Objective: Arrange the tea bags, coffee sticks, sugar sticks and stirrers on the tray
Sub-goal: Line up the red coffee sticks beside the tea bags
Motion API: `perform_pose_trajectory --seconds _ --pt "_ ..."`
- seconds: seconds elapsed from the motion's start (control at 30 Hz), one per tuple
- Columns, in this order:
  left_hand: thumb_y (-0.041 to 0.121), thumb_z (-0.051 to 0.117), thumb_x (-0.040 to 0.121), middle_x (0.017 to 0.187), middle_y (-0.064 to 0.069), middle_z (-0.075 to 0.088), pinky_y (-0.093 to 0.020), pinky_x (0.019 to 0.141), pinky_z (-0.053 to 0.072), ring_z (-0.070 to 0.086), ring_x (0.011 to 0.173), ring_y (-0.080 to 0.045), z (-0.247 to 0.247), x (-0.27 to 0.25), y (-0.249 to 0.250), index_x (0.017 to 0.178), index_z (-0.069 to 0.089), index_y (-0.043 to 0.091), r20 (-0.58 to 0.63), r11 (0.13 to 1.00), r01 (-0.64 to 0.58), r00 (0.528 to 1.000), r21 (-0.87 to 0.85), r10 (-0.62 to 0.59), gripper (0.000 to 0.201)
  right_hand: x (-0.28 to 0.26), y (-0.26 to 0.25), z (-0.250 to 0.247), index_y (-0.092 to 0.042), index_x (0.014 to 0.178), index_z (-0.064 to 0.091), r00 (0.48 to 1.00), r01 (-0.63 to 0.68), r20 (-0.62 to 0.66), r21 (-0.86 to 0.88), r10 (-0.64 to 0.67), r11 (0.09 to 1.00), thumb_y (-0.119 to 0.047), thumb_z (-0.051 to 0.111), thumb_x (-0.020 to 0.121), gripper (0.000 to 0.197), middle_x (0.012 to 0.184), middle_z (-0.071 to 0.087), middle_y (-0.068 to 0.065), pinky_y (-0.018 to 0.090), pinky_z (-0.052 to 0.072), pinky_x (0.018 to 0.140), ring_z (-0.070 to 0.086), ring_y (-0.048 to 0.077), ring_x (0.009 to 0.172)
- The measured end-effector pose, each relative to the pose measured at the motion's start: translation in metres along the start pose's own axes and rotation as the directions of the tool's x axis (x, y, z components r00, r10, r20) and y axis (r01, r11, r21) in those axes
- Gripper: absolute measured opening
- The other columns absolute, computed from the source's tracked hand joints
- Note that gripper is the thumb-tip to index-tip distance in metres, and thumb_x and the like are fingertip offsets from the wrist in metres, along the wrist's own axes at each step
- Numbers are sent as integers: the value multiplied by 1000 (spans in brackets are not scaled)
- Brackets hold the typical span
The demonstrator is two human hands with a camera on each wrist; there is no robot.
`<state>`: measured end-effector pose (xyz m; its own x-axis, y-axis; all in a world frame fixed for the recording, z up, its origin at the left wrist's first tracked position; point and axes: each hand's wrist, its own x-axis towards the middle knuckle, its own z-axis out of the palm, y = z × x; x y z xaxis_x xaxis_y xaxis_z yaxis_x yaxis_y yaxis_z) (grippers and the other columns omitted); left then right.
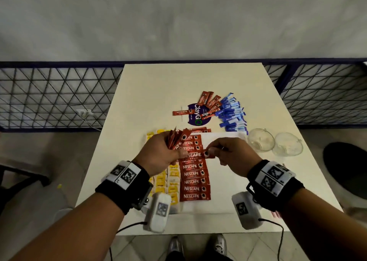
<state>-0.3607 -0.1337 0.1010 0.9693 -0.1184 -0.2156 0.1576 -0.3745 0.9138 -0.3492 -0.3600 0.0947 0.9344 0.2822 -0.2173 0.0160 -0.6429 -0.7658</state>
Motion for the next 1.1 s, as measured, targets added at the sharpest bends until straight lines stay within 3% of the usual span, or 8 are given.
perform_pose_trajectory --seconds 0.13,0.27,0.4,0.5,0.57,0.7,0.9,1.1 --pt "22 77 80 59 11 62 -24 51 49 58 47 -9 6 -11 -23 82 58 28 26 985 22 999 169 -26 20 -10 20 13 -30 78 67 985 -140 100 -38 143 989 -30 61 91 15 55 60 -9 22 46 61 53 5 52" --pt "31 76 80 69 4 65 -23 55 46 60 48 -10 1 -17 -56 91 60 23 -70 952 159 987 262 -146 21 -28 54 32 -28 75 69 934 -294 199 -42 296 955 -26 62 90 17 54 60 -4 24 47 57 52 9 49" --pt "32 76 80 82 0 69 -22 52 46 60 49 -12 7 -27 -73 95 60 22 -100 939 236 971 252 -218 24 -39 79 56 -27 78 72 887 -360 274 -95 372 928 -28 65 88 12 54 61 -11 18 44 51 51 5 48" --pt "33 76 80 85 2 69 -20 52 45 59 49 -10 10 -33 -78 98 61 21 -103 934 248 968 256 -229 26 -38 86 72 -25 84 72 871 -386 282 -111 402 916 -27 67 87 6 73 68 -9 13 46 55 61 4 62" --pt "33 75 81 86 2 69 -20 53 46 58 49 -9 9 -35 -80 98 61 21 -103 935 249 968 254 -230 26 -36 88 79 -23 84 71 858 -424 288 -69 425 903 -25 69 85 4 83 71 -2 19 56 65 68 9 72" --pt "32 75 81 81 6 67 -18 52 45 59 49 -9 5 -39 -81 96 61 21 -103 934 247 968 256 -228 23 -33 83 85 -22 86 66 877 -392 237 -147 417 908 -32 74 80 14 84 65 -9 11 45 52 61 4 71" --pt "34 75 80 73 9 65 -25 58 50 60 50 -12 1 -43 -84 86 58 29 -104 930 245 969 273 -225 19 -33 81 90 -22 81 62 891 -367 187 -244 414 898 -41 74 77 22 82 63 -9 20 46 61 58 7 75" --pt "33 75 80 64 10 63 -23 57 48 59 48 -10 -3 -46 -82 95 61 24 -112 935 257 965 243 -236 22 -35 74 87 -26 77 55 941 -264 113 -347 319 900 -46 67 81 24 82 61 -10 24 47 65 57 9 74"
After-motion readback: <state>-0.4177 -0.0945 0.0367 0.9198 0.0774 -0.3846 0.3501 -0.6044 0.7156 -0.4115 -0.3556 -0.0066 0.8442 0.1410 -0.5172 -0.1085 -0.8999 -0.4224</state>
